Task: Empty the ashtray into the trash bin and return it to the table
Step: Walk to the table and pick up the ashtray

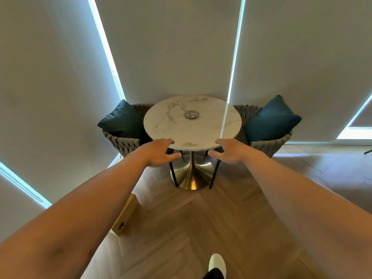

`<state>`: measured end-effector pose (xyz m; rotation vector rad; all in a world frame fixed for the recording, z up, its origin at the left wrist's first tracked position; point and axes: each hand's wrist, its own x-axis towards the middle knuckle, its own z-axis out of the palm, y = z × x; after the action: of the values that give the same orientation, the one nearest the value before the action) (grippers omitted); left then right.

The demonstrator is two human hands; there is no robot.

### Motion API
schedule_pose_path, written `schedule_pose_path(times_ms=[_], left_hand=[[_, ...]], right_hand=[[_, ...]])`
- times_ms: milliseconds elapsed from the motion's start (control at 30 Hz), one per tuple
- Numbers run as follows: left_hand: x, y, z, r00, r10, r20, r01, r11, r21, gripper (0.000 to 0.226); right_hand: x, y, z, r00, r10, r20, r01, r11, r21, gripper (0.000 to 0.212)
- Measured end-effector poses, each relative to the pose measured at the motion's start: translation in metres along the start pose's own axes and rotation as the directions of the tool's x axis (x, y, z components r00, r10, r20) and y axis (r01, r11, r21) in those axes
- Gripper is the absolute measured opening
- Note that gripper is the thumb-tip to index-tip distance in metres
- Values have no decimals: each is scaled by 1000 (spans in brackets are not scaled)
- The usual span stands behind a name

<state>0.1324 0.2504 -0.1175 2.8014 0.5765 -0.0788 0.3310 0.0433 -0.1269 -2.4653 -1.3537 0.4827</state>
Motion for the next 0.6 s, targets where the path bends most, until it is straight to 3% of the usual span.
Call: schedule_pose_path(times_ms=[600], left_hand=[[218,-21,-6,989,-97,107,104,993,-55,77]], right_hand=[[199,96,-50,992,11,124,-6,999,-38,82]])
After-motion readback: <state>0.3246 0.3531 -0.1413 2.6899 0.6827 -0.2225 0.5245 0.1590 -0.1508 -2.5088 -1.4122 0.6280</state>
